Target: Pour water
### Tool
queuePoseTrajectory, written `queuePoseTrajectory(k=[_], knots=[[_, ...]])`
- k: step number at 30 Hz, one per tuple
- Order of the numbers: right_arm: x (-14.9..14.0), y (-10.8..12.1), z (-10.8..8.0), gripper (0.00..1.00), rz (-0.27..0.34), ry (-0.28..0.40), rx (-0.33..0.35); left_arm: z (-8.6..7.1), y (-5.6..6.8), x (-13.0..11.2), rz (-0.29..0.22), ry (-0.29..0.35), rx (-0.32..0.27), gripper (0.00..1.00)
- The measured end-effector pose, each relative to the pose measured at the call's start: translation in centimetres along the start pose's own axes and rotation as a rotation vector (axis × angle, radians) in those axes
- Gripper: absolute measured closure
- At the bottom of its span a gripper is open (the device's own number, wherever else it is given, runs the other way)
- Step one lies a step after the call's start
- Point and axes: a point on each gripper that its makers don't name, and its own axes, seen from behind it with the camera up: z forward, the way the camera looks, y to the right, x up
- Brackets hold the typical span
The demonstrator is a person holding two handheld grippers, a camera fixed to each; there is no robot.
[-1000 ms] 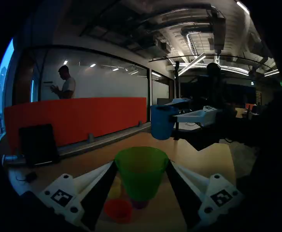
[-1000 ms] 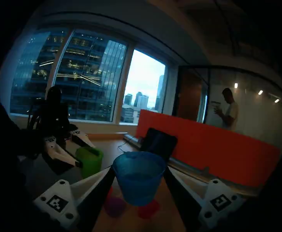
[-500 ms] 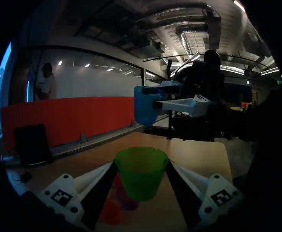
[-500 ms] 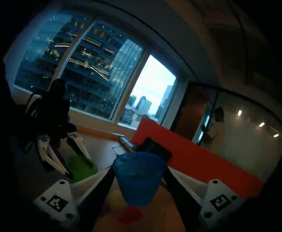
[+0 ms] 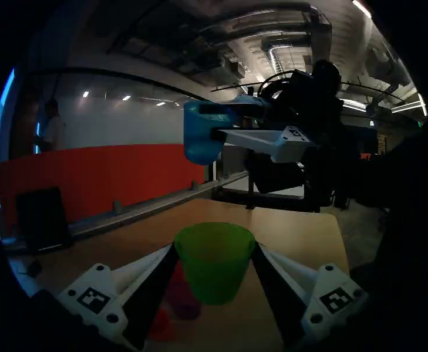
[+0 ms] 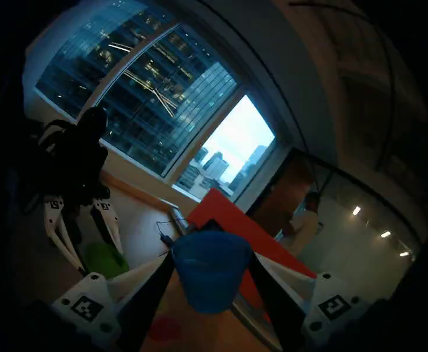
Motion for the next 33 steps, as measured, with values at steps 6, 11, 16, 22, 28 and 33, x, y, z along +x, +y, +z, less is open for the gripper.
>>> queuePoseTrajectory(k=[6,11,16,22,28,33], knots=[[0.8,0.8,0.2,0.09,-0.116,-0.002,-0.012,0.5,0.8,0.1,0.003,0.001,-0.019,0.12],[1.3,1.2,0.4,0.09,-0.191,-0.005,-0.014,0.8,1.3,0.3,0.008,0.003,-0.03,0.12],[1.6,1.5,0.6,0.09,-0.268,-0.008,-0.018,1.0,1.7,0.4,0.008,0.004,-0.04,0.12],[1.9,1.7,0.9,0.09,-0.336,-0.014,-0.018,1.2,1.9,0.5,0.011,0.004,-0.047,0.12],[2.1,1.8,1.1,0.09,-0.395,-0.018,-0.024,1.4,2.1,0.7,0.011,0.006,-0.053,0.12],[2.3,1.9,1.0,0.09,-0.43,-0.02,-0.026,1.6,2.3,0.7,0.01,0.006,-0.059,0.12]])
